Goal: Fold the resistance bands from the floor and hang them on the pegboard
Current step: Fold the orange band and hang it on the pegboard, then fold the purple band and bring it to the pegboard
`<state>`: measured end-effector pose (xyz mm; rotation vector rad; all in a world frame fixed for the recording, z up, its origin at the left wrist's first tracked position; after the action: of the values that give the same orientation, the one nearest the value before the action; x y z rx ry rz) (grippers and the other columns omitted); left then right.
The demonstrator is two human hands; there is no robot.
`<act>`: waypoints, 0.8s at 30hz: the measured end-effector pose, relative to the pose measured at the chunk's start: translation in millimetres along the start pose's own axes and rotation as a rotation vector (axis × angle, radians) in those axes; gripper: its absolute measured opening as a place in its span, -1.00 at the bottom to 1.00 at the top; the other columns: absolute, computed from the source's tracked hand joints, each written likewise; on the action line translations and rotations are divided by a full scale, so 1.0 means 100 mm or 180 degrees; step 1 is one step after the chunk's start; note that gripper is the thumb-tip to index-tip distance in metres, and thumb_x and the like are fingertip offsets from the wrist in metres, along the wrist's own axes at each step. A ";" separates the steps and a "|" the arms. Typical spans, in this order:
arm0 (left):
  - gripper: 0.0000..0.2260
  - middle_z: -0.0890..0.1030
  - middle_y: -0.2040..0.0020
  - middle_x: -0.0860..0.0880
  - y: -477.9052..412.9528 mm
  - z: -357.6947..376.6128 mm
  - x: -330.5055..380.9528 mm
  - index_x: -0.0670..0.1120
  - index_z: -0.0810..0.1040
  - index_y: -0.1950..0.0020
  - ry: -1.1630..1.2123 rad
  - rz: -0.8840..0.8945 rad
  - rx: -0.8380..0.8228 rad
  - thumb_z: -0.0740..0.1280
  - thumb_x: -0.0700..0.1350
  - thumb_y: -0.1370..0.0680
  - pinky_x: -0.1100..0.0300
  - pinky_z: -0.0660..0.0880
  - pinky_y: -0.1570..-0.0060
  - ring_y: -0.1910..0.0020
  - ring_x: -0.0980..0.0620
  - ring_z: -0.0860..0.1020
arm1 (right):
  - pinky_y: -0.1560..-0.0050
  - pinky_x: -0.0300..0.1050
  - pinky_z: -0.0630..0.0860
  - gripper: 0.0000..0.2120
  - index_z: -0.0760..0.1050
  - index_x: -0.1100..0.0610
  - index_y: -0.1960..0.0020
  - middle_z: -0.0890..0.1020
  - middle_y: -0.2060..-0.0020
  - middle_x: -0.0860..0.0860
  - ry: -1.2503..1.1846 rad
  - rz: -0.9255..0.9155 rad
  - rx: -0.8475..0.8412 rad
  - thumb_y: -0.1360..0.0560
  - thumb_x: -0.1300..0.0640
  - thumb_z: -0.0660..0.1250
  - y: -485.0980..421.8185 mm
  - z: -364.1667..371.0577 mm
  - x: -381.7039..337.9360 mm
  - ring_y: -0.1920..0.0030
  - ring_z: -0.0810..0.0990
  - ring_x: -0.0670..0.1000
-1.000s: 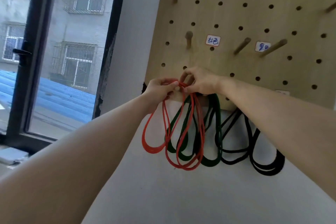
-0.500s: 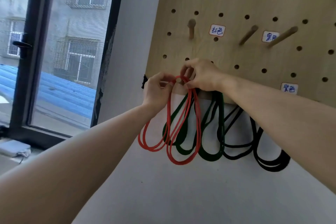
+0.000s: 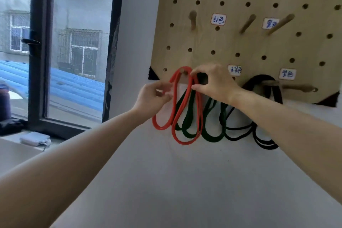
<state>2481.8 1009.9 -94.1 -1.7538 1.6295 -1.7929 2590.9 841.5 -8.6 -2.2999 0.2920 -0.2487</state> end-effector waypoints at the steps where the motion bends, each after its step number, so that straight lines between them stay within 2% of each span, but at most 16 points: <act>1: -0.78 0.65 -0.05 0.14 0.15 -0.01 0.00 0.04 0.64 -0.16 -0.0002 -0.0031 -0.0061 0.45 -0.20 -0.56 0.28 0.59 -0.05 -0.03 0.17 0.63 | -0.26 0.04 0.41 -0.71 0.63 0.04 -0.10 0.65 -0.10 -0.03 0.0051 -0.0105 0.0191 -0.39 0.07 0.55 0.19 0.01 -0.06 -0.19 0.51 0.03; 4: -0.81 0.69 -0.01 0.10 0.65 0.01 -0.05 0.04 0.67 -0.13 0.0004 -0.0075 -0.0411 0.47 -0.18 -0.55 0.25 0.61 -0.03 0.02 0.13 0.66 | -0.23 0.00 0.31 -0.75 0.64 0.07 -0.06 0.64 -0.10 -0.03 -0.0008 -0.0255 0.0617 -0.40 0.10 0.54 0.86 0.07 -0.29 -0.22 0.47 0.03; 6: -0.81 0.70 0.01 0.08 1.05 0.06 -0.15 0.00 0.67 -0.16 -0.0054 -0.0183 -0.0707 0.47 -0.17 -0.56 0.28 0.59 0.02 0.06 0.13 0.67 | -0.18 0.01 0.43 -0.79 0.65 0.11 -0.04 0.64 -0.05 -0.01 -0.0357 -0.0269 0.0530 -0.41 0.15 0.53 1.33 0.19 -0.43 -0.15 0.54 0.04; 8: -0.80 0.71 0.05 0.06 1.48 0.13 -0.28 -0.01 0.67 -0.18 -0.0123 -0.0343 -0.0969 0.47 -0.15 -0.56 0.28 0.60 0.03 0.08 0.09 0.68 | -0.09 -0.15 0.50 -0.81 0.65 0.14 -0.03 0.63 0.00 -0.01 -0.0809 -0.0123 0.0186 -0.43 0.20 0.52 1.81 0.40 -0.53 -0.05 0.58 -0.01; 10: -0.81 0.71 0.09 0.04 1.93 0.22 -0.45 -0.02 0.68 -0.16 -0.0119 -0.0554 -0.1177 0.47 -0.15 -0.56 0.24 0.61 0.00 0.08 0.05 0.68 | 0.05 -0.38 0.42 -0.83 0.66 0.12 -0.01 0.63 0.08 -0.04 -0.1169 0.0190 -0.0174 -0.42 0.21 0.52 2.29 0.68 -0.59 0.06 0.56 -0.11; 11: -0.82 0.71 0.10 0.03 2.17 0.27 -0.56 -0.04 0.69 -0.15 -0.0081 -0.0698 -0.1263 0.48 -0.16 -0.55 0.24 0.61 0.00 0.08 0.05 0.68 | 0.09 -0.41 0.39 -0.84 0.66 0.10 0.01 0.63 0.13 -0.07 -0.1311 0.0386 -0.0353 -0.42 0.21 0.52 2.54 0.85 -0.60 0.11 0.56 -0.13; 14: -0.86 0.72 0.15 -0.01 2.87 0.46 -0.91 -0.04 0.72 -0.09 -0.0013 -0.1172 -0.1462 0.48 -0.18 -0.55 0.28 0.55 0.06 0.14 0.05 0.66 | 0.11 -0.33 0.46 -0.87 0.68 0.07 0.04 0.65 0.21 -0.13 -0.1619 0.0886 -0.0944 -0.43 0.23 0.51 3.24 1.43 -0.62 0.19 0.61 -0.13; 16: -0.87 0.69 0.19 0.01 3.36 0.60 -1.15 -0.03 0.73 -0.07 -0.0057 -0.1513 -0.1676 0.49 -0.17 -0.54 0.29 0.50 0.09 0.21 0.12 0.60 | 0.10 -0.20 0.54 -0.89 0.68 0.06 0.05 0.69 0.21 -0.08 -0.1680 0.1202 -0.1466 -0.45 0.21 0.49 3.69 1.83 -0.63 0.20 0.65 -0.08; 18: -0.86 0.69 0.19 0.03 3.84 0.74 -1.39 -0.03 0.71 -0.08 -0.0124 -0.1816 -0.2020 0.49 -0.17 -0.54 0.28 0.51 0.08 0.24 0.17 0.58 | 0.12 -0.18 0.53 -0.90 0.68 0.08 0.05 0.70 0.22 -0.03 -0.1765 0.1460 -0.1953 -0.44 0.21 0.47 4.09 2.18 -0.66 0.20 0.65 -0.04; 21: -0.83 0.71 0.11 0.11 4.51 0.94 -1.66 0.03 0.68 -0.12 -0.0352 -0.2078 -0.2736 0.47 -0.13 -0.54 0.25 0.58 0.03 0.15 0.23 0.65 | 0.09 -0.15 0.56 -0.88 0.67 0.12 0.02 0.70 0.19 0.01 -0.1957 0.1665 -0.2637 -0.45 0.21 0.46 4.64 2.56 -0.77 0.15 0.66 -0.04; 24: -0.85 0.69 0.08 0.16 5.16 1.09 -1.91 0.01 0.68 -0.12 -0.0428 -0.2518 -0.2990 0.43 -0.13 -0.57 0.23 0.59 -0.04 0.08 0.23 0.65 | 0.04 -0.18 0.55 -0.83 0.66 0.13 -0.03 0.70 0.17 0.02 -0.1958 0.1766 -0.3184 -0.45 0.16 0.47 5.17 2.87 -0.93 0.13 0.66 -0.04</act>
<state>2343.7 881.9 -621.9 -3.1864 2.0614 -1.0172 2511.8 724.0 -590.1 -2.9342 0.8397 1.0935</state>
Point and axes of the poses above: each hand's wrist, its own y-axis away from the middle knuckle, its own z-axis out of the palm, x = y × z, the point moved 4 cm from there along -y, towards the middle knuckle
